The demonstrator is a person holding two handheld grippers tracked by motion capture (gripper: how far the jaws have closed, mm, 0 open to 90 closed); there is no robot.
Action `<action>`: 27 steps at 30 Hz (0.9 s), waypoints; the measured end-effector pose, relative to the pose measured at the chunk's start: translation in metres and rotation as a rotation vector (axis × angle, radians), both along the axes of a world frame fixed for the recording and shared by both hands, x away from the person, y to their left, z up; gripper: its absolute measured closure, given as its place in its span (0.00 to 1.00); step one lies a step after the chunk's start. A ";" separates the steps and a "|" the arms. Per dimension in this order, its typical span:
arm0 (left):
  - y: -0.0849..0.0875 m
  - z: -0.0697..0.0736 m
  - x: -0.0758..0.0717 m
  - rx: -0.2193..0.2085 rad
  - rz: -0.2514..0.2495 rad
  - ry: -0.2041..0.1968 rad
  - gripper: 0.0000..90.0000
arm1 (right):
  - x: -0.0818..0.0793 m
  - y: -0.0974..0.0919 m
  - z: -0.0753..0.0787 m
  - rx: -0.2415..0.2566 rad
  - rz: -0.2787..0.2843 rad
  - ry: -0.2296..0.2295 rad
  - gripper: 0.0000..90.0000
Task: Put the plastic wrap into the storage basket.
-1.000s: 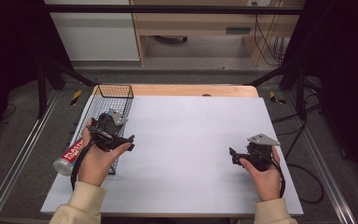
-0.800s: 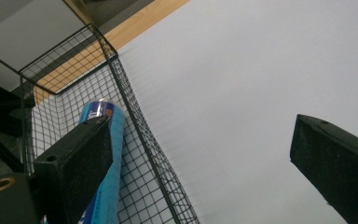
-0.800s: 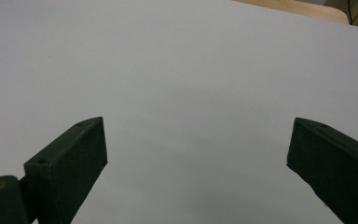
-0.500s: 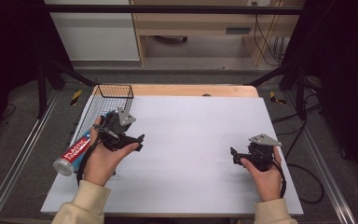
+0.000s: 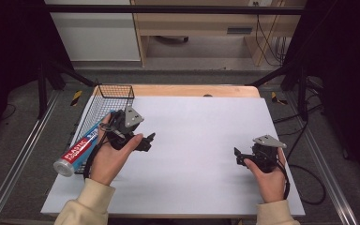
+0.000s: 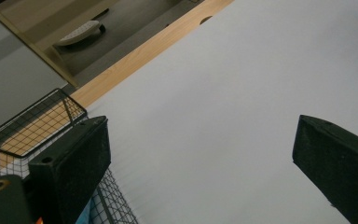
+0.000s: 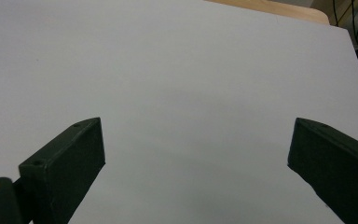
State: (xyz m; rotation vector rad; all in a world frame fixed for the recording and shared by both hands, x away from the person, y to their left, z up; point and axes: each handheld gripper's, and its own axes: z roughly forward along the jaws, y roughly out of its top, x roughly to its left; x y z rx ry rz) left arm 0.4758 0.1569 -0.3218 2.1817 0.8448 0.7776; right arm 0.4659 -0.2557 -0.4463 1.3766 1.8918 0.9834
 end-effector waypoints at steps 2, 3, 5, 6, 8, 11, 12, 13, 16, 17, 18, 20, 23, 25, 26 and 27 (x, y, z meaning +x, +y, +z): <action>-0.002 0.000 0.000 -0.005 -0.014 0.002 0.05 | -0.001 0.000 0.000 -0.001 -0.001 0.000 0.05; -0.004 0.000 0.000 -0.010 -0.025 0.001 0.05 | -0.002 -0.001 0.001 0.000 -0.004 -0.004 0.05; -0.007 0.000 0.000 -0.021 -0.039 0.001 0.05 | -0.003 -0.002 0.001 -0.003 -0.004 -0.008 0.05; -0.011 -0.001 0.000 -0.018 -0.060 -0.003 0.04 | -0.005 -0.003 0.001 -0.001 -0.009 -0.007 0.05; -0.015 -0.003 0.000 -0.017 -0.084 0.001 0.04 | -0.006 -0.004 0.001 -0.001 -0.010 -0.008 0.05; -0.020 -0.006 0.000 -0.017 -0.107 0.007 0.04 | -0.009 -0.006 0.001 0.002 -0.013 -0.011 0.05; -0.021 -0.007 0.000 -0.019 -0.117 0.007 0.04 | -0.009 -0.006 0.001 0.004 -0.014 -0.008 0.05; -0.023 -0.008 0.001 -0.014 -0.125 0.009 0.04 | -0.009 -0.006 0.001 0.004 -0.014 -0.008 0.05; -0.031 -0.013 0.002 -0.036 -0.162 0.008 0.04 | -0.013 -0.009 0.001 -0.001 -0.022 -0.012 0.05; -0.031 -0.013 0.002 -0.036 -0.162 0.008 0.04 | -0.013 -0.010 0.001 -0.001 -0.021 -0.013 0.05; -0.034 -0.016 0.003 -0.037 -0.178 0.007 0.04 | -0.014 -0.010 0.001 -0.003 -0.023 -0.013 0.04; -0.037 -0.020 0.004 -0.057 -0.197 0.018 0.04 | -0.017 -0.012 0.001 0.000 -0.026 -0.010 0.04; -0.041 -0.024 0.005 -0.064 -0.214 0.021 0.04 | -0.019 -0.013 0.000 0.000 -0.030 -0.007 0.05; -0.044 -0.027 0.005 -0.061 -0.229 0.022 0.05 | -0.020 -0.014 0.000 -0.001 -0.030 -0.008 0.05; -0.047 -0.030 0.005 -0.061 -0.240 0.021 0.05 | -0.022 -0.015 0.000 0.001 -0.032 -0.008 0.04; -0.047 -0.030 0.005 -0.061 -0.240 0.021 0.05 | -0.023 -0.015 -0.001 0.000 -0.032 -0.006 0.05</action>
